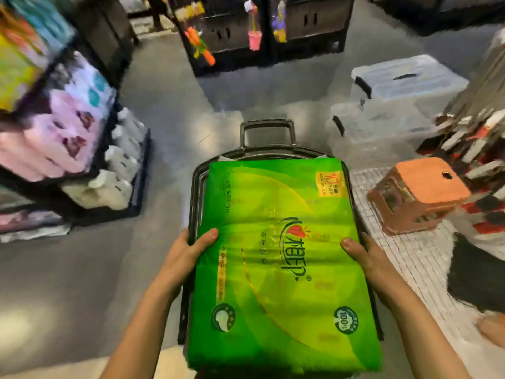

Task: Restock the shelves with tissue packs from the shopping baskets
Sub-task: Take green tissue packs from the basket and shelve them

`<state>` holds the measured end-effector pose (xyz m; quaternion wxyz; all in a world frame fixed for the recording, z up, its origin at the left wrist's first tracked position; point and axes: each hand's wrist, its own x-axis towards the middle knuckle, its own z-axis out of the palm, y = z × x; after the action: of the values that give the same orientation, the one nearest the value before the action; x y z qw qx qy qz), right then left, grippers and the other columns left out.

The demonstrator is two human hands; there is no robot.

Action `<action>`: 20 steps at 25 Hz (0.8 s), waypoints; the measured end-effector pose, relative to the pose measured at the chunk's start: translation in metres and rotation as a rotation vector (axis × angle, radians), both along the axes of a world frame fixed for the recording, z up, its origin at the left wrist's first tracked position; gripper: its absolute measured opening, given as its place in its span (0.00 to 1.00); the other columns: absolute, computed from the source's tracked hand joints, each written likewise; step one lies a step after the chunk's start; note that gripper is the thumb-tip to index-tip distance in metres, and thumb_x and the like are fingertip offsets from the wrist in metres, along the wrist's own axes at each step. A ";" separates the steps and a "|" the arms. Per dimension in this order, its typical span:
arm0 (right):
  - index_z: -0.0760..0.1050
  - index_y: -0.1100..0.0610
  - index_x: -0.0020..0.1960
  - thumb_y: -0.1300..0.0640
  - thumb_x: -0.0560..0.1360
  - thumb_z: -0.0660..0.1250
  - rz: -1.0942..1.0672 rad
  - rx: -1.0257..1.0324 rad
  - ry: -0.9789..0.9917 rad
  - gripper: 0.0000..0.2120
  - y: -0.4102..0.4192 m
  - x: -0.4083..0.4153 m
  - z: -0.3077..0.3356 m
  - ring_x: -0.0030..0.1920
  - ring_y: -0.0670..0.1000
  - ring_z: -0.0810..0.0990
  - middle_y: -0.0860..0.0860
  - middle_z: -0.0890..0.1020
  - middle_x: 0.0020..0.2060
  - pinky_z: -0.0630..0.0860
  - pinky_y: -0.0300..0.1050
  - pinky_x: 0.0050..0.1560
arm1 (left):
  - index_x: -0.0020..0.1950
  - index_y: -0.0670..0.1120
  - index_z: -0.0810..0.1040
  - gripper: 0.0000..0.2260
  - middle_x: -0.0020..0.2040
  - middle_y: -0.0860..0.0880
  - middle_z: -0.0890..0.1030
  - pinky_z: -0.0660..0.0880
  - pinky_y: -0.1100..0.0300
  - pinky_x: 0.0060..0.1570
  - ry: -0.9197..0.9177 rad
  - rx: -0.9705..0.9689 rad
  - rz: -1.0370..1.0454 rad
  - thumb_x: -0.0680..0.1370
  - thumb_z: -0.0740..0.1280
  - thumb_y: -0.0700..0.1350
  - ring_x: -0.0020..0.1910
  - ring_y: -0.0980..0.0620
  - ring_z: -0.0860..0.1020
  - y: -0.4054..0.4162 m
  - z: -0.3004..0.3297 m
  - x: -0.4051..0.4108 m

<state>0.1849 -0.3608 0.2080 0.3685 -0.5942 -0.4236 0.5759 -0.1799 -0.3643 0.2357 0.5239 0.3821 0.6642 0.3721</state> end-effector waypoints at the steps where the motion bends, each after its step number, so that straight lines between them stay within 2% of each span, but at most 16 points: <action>1: 0.73 0.52 0.67 0.24 0.53 0.75 0.074 0.010 -0.016 0.50 0.016 -0.018 0.000 0.55 0.53 0.85 0.50 0.85 0.57 0.79 0.59 0.59 | 0.65 0.44 0.76 0.43 0.50 0.49 0.86 0.79 0.63 0.38 -0.021 0.007 0.101 0.57 0.79 0.66 0.45 0.53 0.85 -0.020 -0.001 -0.018; 2: 0.73 0.52 0.66 0.26 0.54 0.75 0.171 0.022 -0.015 0.48 0.030 -0.043 0.002 0.55 0.53 0.85 0.50 0.85 0.56 0.79 0.58 0.58 | 0.65 0.44 0.76 0.40 0.49 0.50 0.86 0.78 0.64 0.37 -0.047 0.018 0.202 0.60 0.80 0.63 0.44 0.54 0.85 -0.041 0.000 -0.034; 3: 0.74 0.52 0.66 0.28 0.57 0.74 0.253 0.035 -0.030 0.45 0.041 -0.065 0.004 0.55 0.53 0.85 0.50 0.85 0.56 0.79 0.58 0.57 | 0.64 0.45 0.76 0.40 0.49 0.49 0.86 0.78 0.63 0.38 -0.058 0.031 0.296 0.59 0.80 0.64 0.44 0.54 0.85 -0.059 -0.003 -0.049; 5: 0.74 0.51 0.65 0.27 0.61 0.73 0.404 0.076 -0.095 0.41 0.063 -0.120 0.010 0.55 0.54 0.84 0.51 0.84 0.57 0.78 0.56 0.59 | 0.64 0.47 0.77 0.47 0.50 0.48 0.87 0.79 0.59 0.40 -0.071 0.059 0.488 0.52 0.78 0.72 0.46 0.50 0.86 -0.092 -0.008 -0.080; 8: 0.72 0.54 0.60 0.32 0.66 0.71 0.662 0.109 -0.120 0.33 0.077 -0.216 0.021 0.48 0.45 0.80 0.48 0.82 0.52 0.76 0.35 0.49 | 0.63 0.46 0.77 0.51 0.50 0.47 0.87 0.80 0.56 0.38 -0.111 0.092 0.776 0.47 0.79 0.72 0.45 0.47 0.86 -0.143 -0.016 -0.124; 9: 0.72 0.56 0.63 0.29 0.63 0.69 0.721 0.116 -0.153 0.39 0.079 -0.244 0.024 0.50 0.45 0.80 0.49 0.81 0.54 0.75 0.37 0.50 | 0.63 0.46 0.77 0.51 0.50 0.47 0.87 0.80 0.56 0.38 -0.128 0.104 0.850 0.47 0.79 0.72 0.44 0.47 0.86 -0.156 -0.018 -0.138; 11: 0.72 0.57 0.68 0.20 0.55 0.68 0.808 0.129 -0.214 0.55 0.084 -0.304 0.020 0.59 0.52 0.81 0.52 0.81 0.62 0.76 0.52 0.62 | 0.63 0.46 0.77 0.49 0.51 0.46 0.86 0.80 0.55 0.39 -0.156 0.123 0.969 0.49 0.80 0.70 0.45 0.47 0.86 -0.182 -0.023 -0.171; 13: 0.75 0.52 0.65 0.18 0.53 0.69 0.898 0.126 -0.210 0.52 0.085 -0.357 0.012 0.59 0.53 0.82 0.50 0.83 0.60 0.75 0.61 0.64 | 0.64 0.47 0.77 0.49 0.51 0.46 0.86 0.80 0.54 0.42 -0.177 0.120 1.048 0.50 0.80 0.70 0.46 0.47 0.86 -0.202 -0.027 -0.203; 15: 0.75 0.50 0.63 0.18 0.52 0.69 0.954 0.076 -0.211 0.50 0.079 -0.419 0.008 0.56 0.53 0.84 0.50 0.84 0.58 0.76 0.62 0.62 | 0.64 0.46 0.77 0.51 0.50 0.47 0.87 0.80 0.55 0.41 -0.187 0.120 1.132 0.47 0.79 0.72 0.46 0.48 0.86 -0.224 -0.031 -0.243; 18: 0.73 0.54 0.65 0.18 0.51 0.70 1.039 0.058 -0.187 0.54 0.059 -0.503 0.015 0.53 0.54 0.85 0.52 0.84 0.57 0.78 0.62 0.59 | 0.64 0.46 0.75 0.52 0.50 0.49 0.87 0.80 0.59 0.38 -0.190 0.128 1.190 0.47 0.79 0.72 0.47 0.49 0.86 -0.250 -0.031 -0.303; 20: 0.73 0.54 0.65 0.18 0.50 0.70 1.081 0.059 -0.172 0.55 0.056 -0.551 0.016 0.53 0.54 0.85 0.52 0.84 0.57 0.79 0.62 0.58 | 0.65 0.46 0.75 0.51 0.52 0.48 0.86 0.81 0.57 0.40 -0.211 0.145 1.228 0.48 0.80 0.70 0.49 0.48 0.86 -0.258 -0.026 -0.342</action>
<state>-0.3656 -0.3047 0.2237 0.0006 -0.3260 -0.7131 0.6206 -0.5224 -0.6226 0.2093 0.2498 -0.0735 0.6803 0.6851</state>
